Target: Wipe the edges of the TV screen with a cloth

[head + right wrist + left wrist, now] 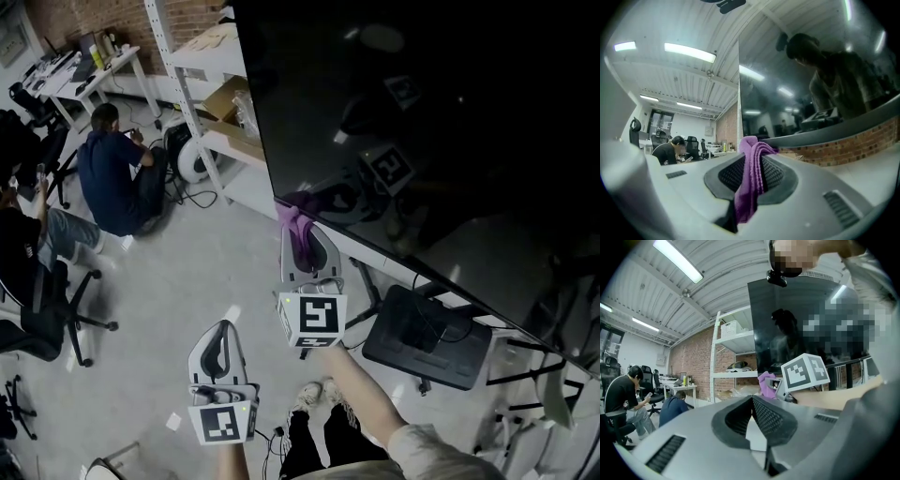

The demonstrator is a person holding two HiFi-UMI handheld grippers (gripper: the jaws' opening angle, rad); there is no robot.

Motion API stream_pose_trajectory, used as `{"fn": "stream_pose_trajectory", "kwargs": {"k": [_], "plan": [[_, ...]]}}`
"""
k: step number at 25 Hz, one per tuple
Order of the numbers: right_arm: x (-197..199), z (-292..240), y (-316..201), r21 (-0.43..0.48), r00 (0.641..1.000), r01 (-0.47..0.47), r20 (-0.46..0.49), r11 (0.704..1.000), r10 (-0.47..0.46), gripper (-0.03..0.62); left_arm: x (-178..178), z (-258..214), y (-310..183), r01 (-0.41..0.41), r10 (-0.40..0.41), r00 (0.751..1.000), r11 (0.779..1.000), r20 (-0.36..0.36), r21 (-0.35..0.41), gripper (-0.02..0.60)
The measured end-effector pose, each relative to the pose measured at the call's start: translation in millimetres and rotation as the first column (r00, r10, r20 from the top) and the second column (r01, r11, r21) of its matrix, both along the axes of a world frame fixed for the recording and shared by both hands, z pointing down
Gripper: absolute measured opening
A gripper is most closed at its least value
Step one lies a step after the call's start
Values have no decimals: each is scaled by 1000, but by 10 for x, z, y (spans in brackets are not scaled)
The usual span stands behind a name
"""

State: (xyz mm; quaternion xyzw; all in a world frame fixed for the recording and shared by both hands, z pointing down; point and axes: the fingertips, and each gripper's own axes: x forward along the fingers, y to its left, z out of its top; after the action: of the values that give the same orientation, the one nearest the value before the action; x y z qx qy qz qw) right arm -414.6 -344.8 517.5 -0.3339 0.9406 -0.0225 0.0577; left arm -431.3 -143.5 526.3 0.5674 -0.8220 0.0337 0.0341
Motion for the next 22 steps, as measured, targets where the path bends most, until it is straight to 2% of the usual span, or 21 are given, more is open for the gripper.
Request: {"fn": "stream_pose_trajectory", "kwargs": {"k": [6, 10, 14, 17, 22], "plan": [[495, -58, 50, -19, 999, -51, -2, 999, 51, 63, 314, -102, -212, -78, 79, 997, 996, -17, 35, 15], [762, -96, 65, 2, 997, -77, -22, 997, 77, 63, 547, -208, -455, -166, 167, 986, 984, -9, 62, 15], [1236, -162, 30, 30, 988, -142, -47, 989, 144, 63, 900, -238, -710, -281, 283, 959, 955, -1, 90, 15], [1629, -139, 1, 39, 979, -194, -63, 980, 196, 63, 1182, -170, -827, -337, 338, 941, 939, -14, 68, 15], [2189, -152, -31, 18, 952, -300, -66, 954, 300, 63, 1614, -165, -1032, -458, 461, 887, 886, -28, 76, 15]]}}
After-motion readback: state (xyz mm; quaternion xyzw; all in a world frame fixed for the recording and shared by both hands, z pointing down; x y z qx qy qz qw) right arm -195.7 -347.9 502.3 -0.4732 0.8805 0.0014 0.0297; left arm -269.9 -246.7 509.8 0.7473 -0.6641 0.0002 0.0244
